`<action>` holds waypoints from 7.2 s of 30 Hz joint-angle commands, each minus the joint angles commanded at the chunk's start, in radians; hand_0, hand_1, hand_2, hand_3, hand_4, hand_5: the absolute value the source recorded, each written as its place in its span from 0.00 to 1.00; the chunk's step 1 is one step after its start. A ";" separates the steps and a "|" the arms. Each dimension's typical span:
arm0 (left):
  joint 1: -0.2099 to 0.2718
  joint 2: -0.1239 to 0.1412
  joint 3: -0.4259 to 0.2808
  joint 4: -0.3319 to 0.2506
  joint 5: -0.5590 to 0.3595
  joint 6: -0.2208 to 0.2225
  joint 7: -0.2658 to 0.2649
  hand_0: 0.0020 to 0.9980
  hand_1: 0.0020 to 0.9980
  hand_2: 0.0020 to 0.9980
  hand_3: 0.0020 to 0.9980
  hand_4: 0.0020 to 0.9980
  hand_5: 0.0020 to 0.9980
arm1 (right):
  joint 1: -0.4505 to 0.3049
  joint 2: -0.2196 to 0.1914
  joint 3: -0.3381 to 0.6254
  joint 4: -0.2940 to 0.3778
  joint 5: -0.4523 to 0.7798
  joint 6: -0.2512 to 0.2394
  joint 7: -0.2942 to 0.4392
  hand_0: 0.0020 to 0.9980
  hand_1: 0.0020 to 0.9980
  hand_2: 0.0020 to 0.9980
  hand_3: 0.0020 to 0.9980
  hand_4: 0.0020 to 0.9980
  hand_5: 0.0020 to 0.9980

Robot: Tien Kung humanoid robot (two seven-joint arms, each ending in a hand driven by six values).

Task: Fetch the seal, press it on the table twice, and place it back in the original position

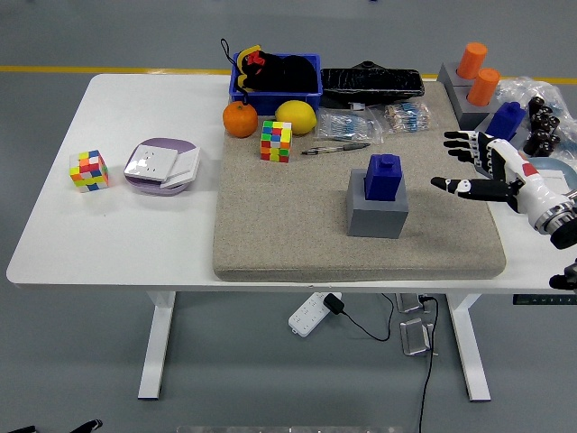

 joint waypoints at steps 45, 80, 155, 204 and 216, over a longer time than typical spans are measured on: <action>-0.011 0.008 -0.016 -0.005 0.037 -0.001 0.007 0.81 0.78 0.76 0.80 0.68 0.44 | 0.121 0.068 -0.208 -0.114 0.027 -0.041 0.048 0.80 0.76 0.77 0.81 0.93 0.00; -0.008 0.002 -0.013 -0.003 0.028 -0.005 0.003 0.81 0.79 0.76 0.80 0.68 0.43 | 0.126 0.065 -0.237 -0.123 0.023 -0.148 0.114 0.60 0.48 0.48 0.51 0.67 0.00; -0.002 -0.005 -0.006 -0.001 0.016 -0.008 -0.001 0.81 0.79 0.76 0.80 0.68 0.43 | -0.069 0.047 -0.042 -0.146 -0.084 -0.166 0.113 0.59 0.46 0.46 0.50 0.68 0.00; -0.011 0.010 -0.028 -0.005 0.058 -0.004 0.009 0.81 0.79 0.76 0.80 0.68 0.43 | 0.140 0.040 -0.275 -0.101 0.043 -0.152 0.125 0.58 0.46 0.46 0.49 0.69 0.00; -0.012 0.007 -0.025 -0.003 0.050 -0.006 0.007 0.81 0.79 0.76 0.80 0.68 0.43 | 0.138 0.037 -0.275 -0.117 0.044 -0.153 0.126 0.58 0.46 0.46 0.49 0.69 0.00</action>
